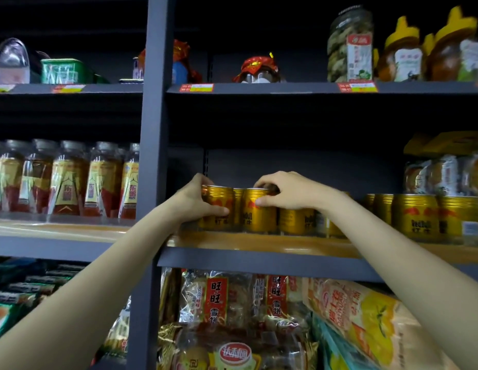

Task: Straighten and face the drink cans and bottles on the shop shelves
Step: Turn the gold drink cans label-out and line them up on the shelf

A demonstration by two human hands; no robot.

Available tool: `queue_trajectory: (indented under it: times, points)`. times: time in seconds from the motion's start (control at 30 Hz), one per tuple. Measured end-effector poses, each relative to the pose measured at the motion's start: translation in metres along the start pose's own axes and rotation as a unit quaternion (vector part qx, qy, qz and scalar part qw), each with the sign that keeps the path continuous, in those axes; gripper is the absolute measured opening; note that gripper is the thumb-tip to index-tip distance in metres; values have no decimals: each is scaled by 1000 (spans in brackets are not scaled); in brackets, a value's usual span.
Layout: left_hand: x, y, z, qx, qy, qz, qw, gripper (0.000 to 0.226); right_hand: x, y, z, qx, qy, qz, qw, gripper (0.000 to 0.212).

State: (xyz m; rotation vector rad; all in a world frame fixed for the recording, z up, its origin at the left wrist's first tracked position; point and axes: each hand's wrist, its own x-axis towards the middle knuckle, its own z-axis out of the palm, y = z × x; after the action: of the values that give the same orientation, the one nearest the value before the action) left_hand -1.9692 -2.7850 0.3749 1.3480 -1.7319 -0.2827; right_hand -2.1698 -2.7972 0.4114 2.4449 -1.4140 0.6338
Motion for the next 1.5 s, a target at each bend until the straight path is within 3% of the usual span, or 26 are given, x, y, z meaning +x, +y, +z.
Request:
queue_trajectory:
  times: [0.17,0.4,0.53,0.83,1.27,1.5]
  points:
    - [-3,11,5,9,49,17,999,62,21,-20,-11,-18,-23,-24,999,39]
    - [-7,8,5,64,138,-31,988,59,53,-29,-10,-30,-62,3,998,40]
    - [-11,6,4,15,123,-43,991,54,50,-21,0,32,-46,1,998,30]
    - [-14,5,-6,-55,63,-16,996,60,42,-24,-6,94,-54,-29,994,33]
    - [-10,-2,-3,36,36,31,998,53,58,-44,6,62,-85,-6,994,45]
    - [-11,-9,0,133,41,91,986,66,30,-15,-8,110,-28,-12,993,49]
